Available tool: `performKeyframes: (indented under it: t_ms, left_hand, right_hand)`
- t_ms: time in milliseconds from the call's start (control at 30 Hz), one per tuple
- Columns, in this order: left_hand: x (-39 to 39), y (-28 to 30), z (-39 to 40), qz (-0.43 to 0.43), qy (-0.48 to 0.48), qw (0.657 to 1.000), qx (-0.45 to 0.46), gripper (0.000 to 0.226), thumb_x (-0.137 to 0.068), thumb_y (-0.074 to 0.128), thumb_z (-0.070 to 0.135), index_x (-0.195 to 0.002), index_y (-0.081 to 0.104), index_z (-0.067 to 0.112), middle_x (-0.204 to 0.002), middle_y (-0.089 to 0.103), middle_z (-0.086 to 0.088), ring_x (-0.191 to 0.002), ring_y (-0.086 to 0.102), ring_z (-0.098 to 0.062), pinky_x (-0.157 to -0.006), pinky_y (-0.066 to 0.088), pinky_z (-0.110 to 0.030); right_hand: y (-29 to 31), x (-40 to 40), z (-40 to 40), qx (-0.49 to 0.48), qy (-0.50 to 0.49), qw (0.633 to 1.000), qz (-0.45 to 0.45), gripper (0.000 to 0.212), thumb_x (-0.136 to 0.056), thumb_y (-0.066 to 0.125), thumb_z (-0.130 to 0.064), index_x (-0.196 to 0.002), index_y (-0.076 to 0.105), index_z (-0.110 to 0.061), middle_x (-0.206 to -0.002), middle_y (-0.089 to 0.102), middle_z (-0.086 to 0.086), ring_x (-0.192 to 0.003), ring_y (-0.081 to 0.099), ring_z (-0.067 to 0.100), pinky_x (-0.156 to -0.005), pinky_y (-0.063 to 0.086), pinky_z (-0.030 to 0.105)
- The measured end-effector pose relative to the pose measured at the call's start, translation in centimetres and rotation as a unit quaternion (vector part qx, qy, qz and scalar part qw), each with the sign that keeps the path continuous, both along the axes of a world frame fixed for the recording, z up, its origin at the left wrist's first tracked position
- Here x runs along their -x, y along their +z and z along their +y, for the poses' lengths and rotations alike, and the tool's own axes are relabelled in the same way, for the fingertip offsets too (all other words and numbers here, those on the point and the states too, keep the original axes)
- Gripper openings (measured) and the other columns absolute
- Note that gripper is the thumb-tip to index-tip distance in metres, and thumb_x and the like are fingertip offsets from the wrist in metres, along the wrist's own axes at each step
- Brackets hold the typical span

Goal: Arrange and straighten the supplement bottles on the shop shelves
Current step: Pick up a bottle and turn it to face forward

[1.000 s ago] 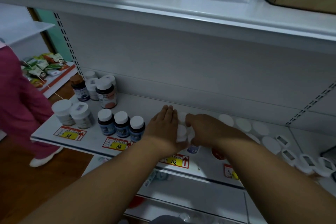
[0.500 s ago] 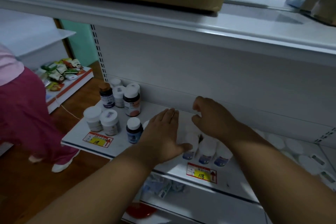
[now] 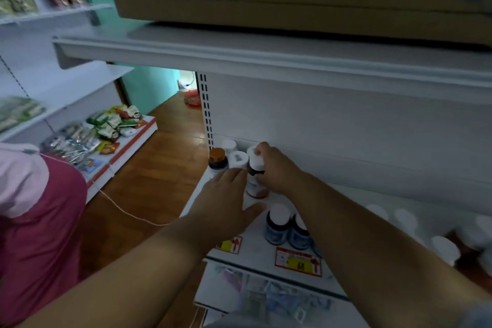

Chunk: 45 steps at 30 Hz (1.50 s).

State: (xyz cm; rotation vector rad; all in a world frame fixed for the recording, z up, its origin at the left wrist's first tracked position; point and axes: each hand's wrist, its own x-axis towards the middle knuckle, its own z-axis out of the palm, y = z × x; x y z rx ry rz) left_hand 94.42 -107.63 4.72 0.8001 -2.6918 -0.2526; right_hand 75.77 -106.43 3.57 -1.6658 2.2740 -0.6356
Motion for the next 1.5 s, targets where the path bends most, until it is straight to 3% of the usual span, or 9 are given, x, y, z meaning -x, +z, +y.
performKeyframes:
  t_ms: [233,433,567,733,800,933,1133,1400,1500]
  left_hand:
    - [0.6,-0.1,-1.5,0.08,-0.009,0.995,-0.058,0.073,-0.085,0.052,0.063,-0.139,0.043,0.015,-0.14,0.047,-0.002,-0.128,0.041,-0.019,-0.097,0.029,-0.024]
    - [4.7,0.9,1.5,0.137,-0.06,0.978,-0.145,0.099,-0.075,0.033,0.084,-0.15,0.025,0.019,-0.152,0.033,-0.002,-0.139,0.029,-0.018,-0.109,0.024,-0.03]
    - [9.1,2.2,6.6,0.217,-0.136,0.936,-0.24,0.084,-0.082,0.042,0.073,-0.147,0.031,0.022,-0.142,0.043,0.002,-0.125,0.039,-0.007,-0.1,0.028,-0.022]
    - [14.0,3.5,15.5,0.225,-0.232,0.895,-0.307,0.081,-0.071,0.042,0.074,-0.139,0.043,0.029,-0.126,0.047,0.014,-0.115,0.045,0.001,-0.094,0.035,-0.017]
    - [16.2,3.5,19.5,0.208,-0.259,0.893,-0.304,0.084,-0.069,0.043,0.077,-0.139,0.042,0.031,-0.126,0.046,0.016,-0.112,0.045,0.002,-0.09,0.039,-0.015]
    - [21.2,3.1,29.2,0.187,-0.291,0.882,-0.32,0.092,-0.068,0.046,0.077,-0.143,0.038,0.025,-0.138,0.047,0.005,-0.12,0.047,-0.007,-0.098,0.046,-0.036]
    - [28.6,2.7,43.3,0.145,-0.348,0.884,-0.276,0.091,-0.068,0.046,0.076,-0.144,0.034,0.027,-0.142,0.042,0.007,-0.127,0.041,-0.008,-0.107,0.035,-0.033]
    - [38.1,3.1,50.2,0.156,-0.362,0.883,-0.253,0.067,-0.074,0.056,0.069,-0.132,0.037,0.042,-0.128,0.049,0.014,-0.117,0.046,-0.002,-0.094,0.041,-0.024]
    - [41.9,2.9,51.3,0.14,-0.376,0.888,-0.223,0.074,-0.077,0.049,0.07,-0.138,0.042,0.029,-0.133,0.05,0.006,-0.122,0.045,-0.01,-0.1,0.041,-0.03]
  right_hand:
    - [0.4,0.4,1.8,0.107,-0.076,0.989,-0.069,0.047,-0.078,0.071,-0.035,-0.113,0.044,-0.022,-0.099,0.057,0.001,-0.081,0.055,0.015,-0.057,0.037,0.023]
    - [5.3,1.4,9.7,0.273,-0.228,0.912,-0.203,0.034,-0.071,0.058,-0.067,-0.094,0.049,-0.043,-0.082,0.061,-0.022,-0.072,0.059,-0.01,-0.053,0.042,0.006]
    - [7.7,2.6,16.3,0.343,-0.229,0.878,-0.243,0.03,-0.074,0.06,-0.06,-0.096,0.053,-0.042,-0.087,0.064,-0.02,-0.076,0.065,-0.001,-0.065,0.055,0.021]
    - [8.7,4.7,26.8,0.375,-0.257,0.861,-0.23,0.028,-0.078,0.065,-0.047,-0.104,0.059,-0.043,-0.093,0.068,-0.014,-0.082,0.067,0.003,-0.064,0.053,0.017]
    - [8.6,6.0,31.8,0.383,-0.264,0.854,-0.235,0.029,-0.08,0.066,-0.042,-0.108,0.059,-0.039,-0.091,0.07,-0.009,-0.083,0.068,0.009,-0.065,0.055,0.023]
    - [8.0,9.2,43.1,0.384,-0.305,0.846,-0.212,0.025,-0.081,0.06,-0.04,-0.106,0.058,-0.038,-0.088,0.067,-0.008,-0.078,0.065,0.008,-0.064,0.052,0.024]
    - [7.4,14.6,57.3,0.378,-0.359,0.83,-0.2,0.02,-0.081,0.055,-0.028,-0.098,0.057,-0.038,-0.085,0.064,-0.012,-0.075,0.063,0.005,-0.064,0.052,0.026]
    - [8.1,24.4,64.1,0.397,-0.378,0.822,-0.152,0.011,-0.091,0.059,-0.033,-0.099,0.056,-0.04,-0.088,0.065,-0.021,-0.081,0.064,0.002,-0.072,0.057,0.029]
    - [7.9,28.6,65.4,0.415,-0.418,0.8,-0.116,0.014,-0.09,0.061,-0.034,-0.104,0.057,-0.033,-0.094,0.065,-0.016,-0.089,0.064,0.004,-0.082,0.056,0.036]
